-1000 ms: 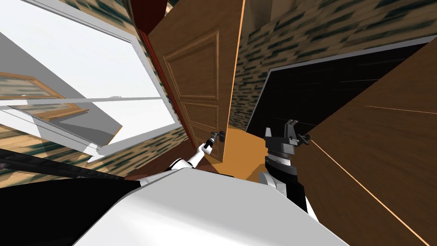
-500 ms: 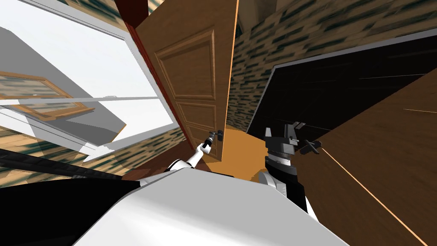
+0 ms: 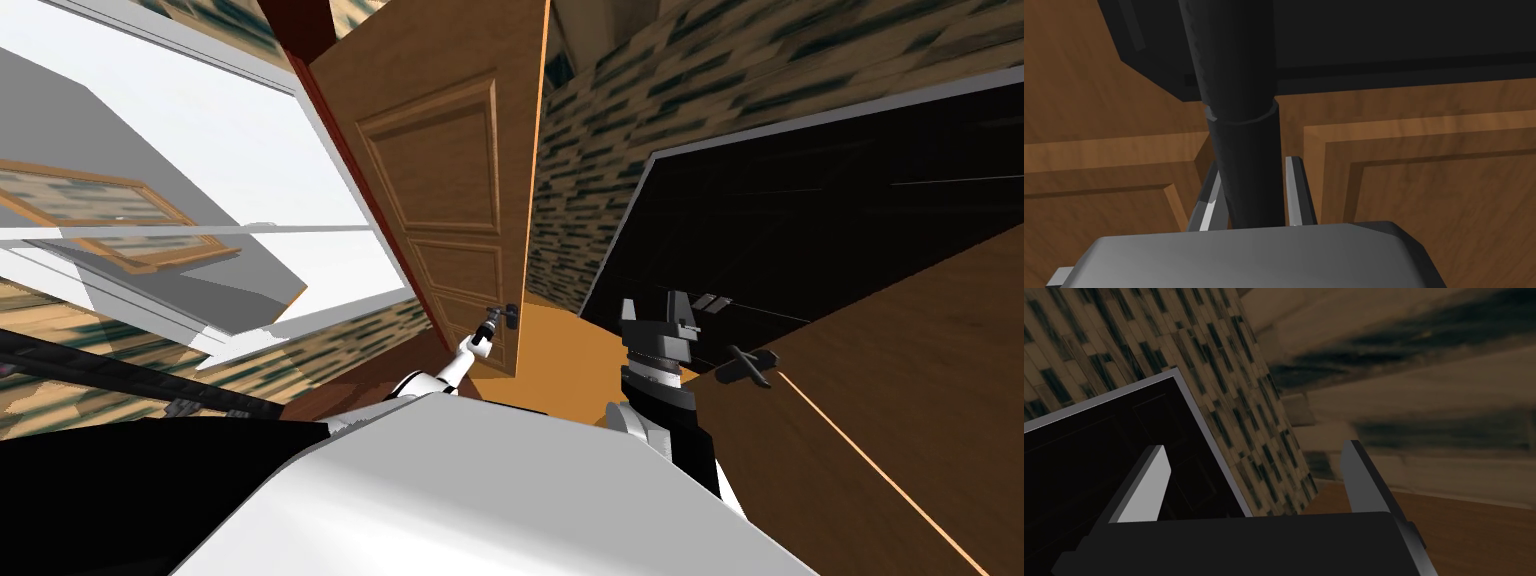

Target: Push the door open

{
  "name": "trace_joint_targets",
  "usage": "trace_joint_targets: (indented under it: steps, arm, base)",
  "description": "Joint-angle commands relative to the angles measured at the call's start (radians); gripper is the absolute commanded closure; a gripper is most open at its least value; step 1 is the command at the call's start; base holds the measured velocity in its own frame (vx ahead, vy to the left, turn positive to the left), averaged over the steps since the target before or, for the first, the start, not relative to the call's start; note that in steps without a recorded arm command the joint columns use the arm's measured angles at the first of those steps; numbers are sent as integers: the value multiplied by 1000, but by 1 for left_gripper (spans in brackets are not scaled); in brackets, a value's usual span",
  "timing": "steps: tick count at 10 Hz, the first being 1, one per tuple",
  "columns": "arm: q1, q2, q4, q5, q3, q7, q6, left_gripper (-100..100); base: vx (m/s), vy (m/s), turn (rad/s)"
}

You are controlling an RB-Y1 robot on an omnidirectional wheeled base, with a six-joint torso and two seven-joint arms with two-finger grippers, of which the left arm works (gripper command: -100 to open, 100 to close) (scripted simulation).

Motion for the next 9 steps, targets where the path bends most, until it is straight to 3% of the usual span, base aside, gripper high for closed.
trace_joint_targets:
  steps: [1, 5, 9]
  arm:
    - [5, 4, -21, 3, 15, -5, 3, 100]
    - [4, -6, -17, 12, 49, -18, 4, 100]
    - [11, 17, -18, 20, 81, -25, 5, 100]
  base:
    - [133, -118, 63]
    - [117, -140, 62]
    - [126, -74, 53]
